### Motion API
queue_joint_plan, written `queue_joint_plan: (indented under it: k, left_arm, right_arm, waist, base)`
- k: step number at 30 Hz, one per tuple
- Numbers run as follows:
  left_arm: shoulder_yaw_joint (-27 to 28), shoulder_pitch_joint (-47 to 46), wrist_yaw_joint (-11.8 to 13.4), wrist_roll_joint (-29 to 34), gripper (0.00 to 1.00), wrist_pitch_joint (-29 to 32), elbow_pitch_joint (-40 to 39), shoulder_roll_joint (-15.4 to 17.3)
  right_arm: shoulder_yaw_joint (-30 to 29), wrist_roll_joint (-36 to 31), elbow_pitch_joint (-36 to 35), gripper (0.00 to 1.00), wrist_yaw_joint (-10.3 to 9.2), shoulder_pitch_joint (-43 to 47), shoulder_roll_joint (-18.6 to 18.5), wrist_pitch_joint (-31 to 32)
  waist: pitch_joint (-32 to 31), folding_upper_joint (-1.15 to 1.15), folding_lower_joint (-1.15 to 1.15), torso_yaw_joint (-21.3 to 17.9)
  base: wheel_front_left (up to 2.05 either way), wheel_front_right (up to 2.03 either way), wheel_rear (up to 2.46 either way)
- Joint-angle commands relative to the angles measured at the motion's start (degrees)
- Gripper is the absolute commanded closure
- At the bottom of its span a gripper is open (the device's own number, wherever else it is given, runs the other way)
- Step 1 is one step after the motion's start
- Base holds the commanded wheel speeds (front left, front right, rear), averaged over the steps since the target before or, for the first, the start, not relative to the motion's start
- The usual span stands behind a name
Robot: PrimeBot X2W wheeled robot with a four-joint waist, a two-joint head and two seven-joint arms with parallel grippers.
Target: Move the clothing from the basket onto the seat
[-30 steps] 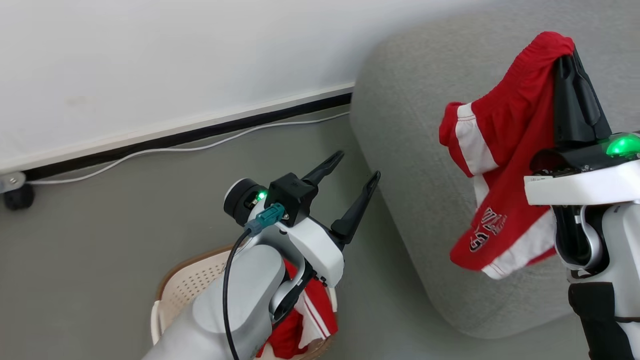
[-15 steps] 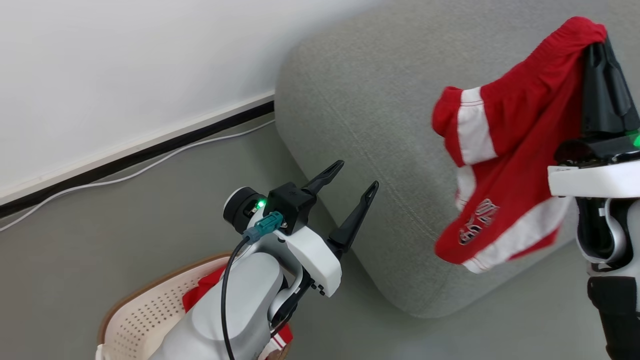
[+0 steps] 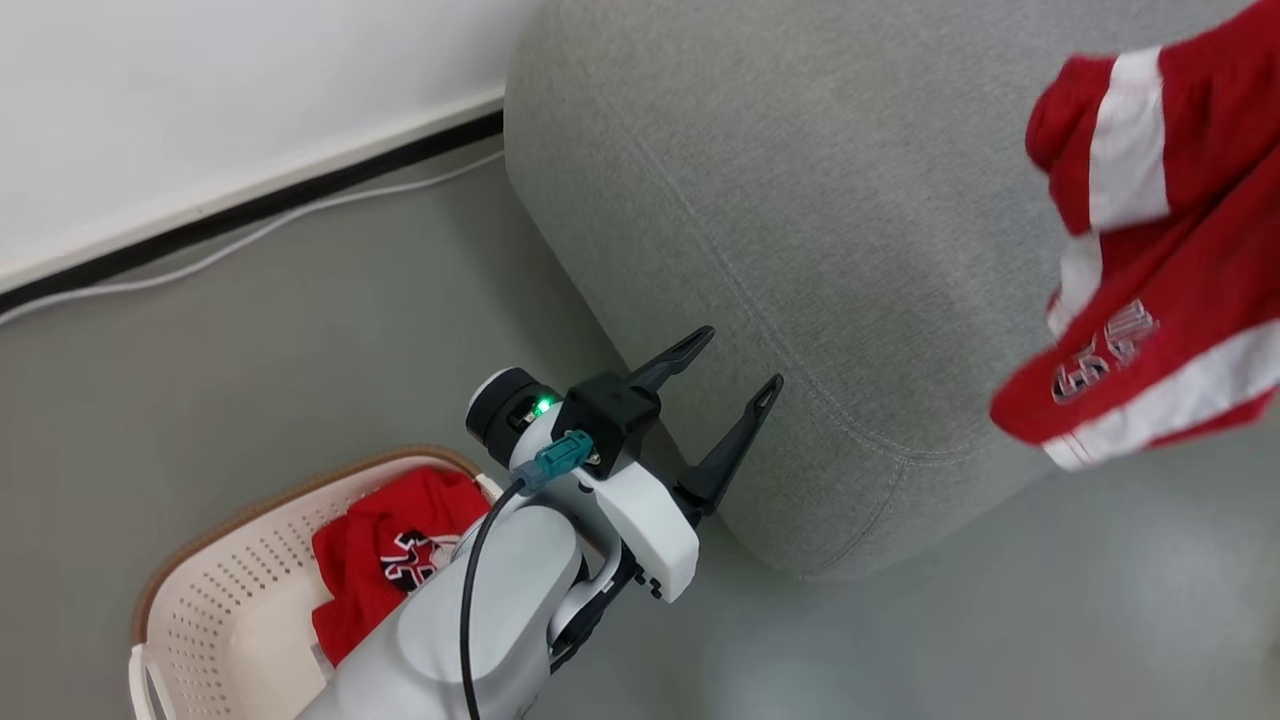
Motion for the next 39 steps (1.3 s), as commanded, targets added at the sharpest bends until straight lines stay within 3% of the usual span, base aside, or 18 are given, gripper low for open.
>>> queue_joint_plan:
  k: [1,15,24,30,34,39]
  left_arm:
    - [1.2,-2.7,-0.4,0.5,0.0,-0.3,-1.4,0.2]
    - [-3.9,-8.5,-0.7,0.3,0.0,-0.3,-0.5,0.2]
    - [-5.9,-11.3,0.0,0.1,0.0,-0.3,-0.3,0.1]
    - [-7.0,-12.2,0.5,-0.2,0.0,-0.3,-0.6,0.1]
    - [-7.6,-12.3,1.1,-0.6,0.0,-0.3,-0.9,0.1]
    - [-8.6,-12.0,1.4,-1.2,0.0,-0.3,-1.1,0.1]
  right_arm:
    - [0.2,-0.6,-1.0,1.0,0.24,-1.8,-1.6,-0.3]
    - [-6.6,-4.7,9.7,1.0,0.24,-15.8,-10.8,-0.3]
    - [-9.4,-8.8,21.4,1.0,0.24,-26.0,-15.7,-0.3]
    - [-14.8,-13.2,29.6,1.0,0.24,-32.2,-18.5,-0.3]
    - [-21.0,-17.0,31.9,1.0,0.24,-35.8,-19.6,-0.3]
    - [-26.2,-21.1,34.2,1.0,0.24,-36.8,-17.4,-0.3]
  waist:
    - [2.0,0.0,0.0,0.6]
    - [13.6,0.0,0.0,5.6]
    - [19.1,0.0,0.0,9.3]
    - [22.0,0.0,0.0,11.9]
    - [23.8,0.0,0.0,14.2]
    - [25.4,0.0,0.0,16.3]
  base:
    - [0.0,0.0,0.0]
    - [0.0,0.0,0.0]
    - [0.0,0.0,0.0]
    - [0.0,0.0,0.0]
    - [0.0,0.0,0.0]
    - [0.0,0.0,0.0]
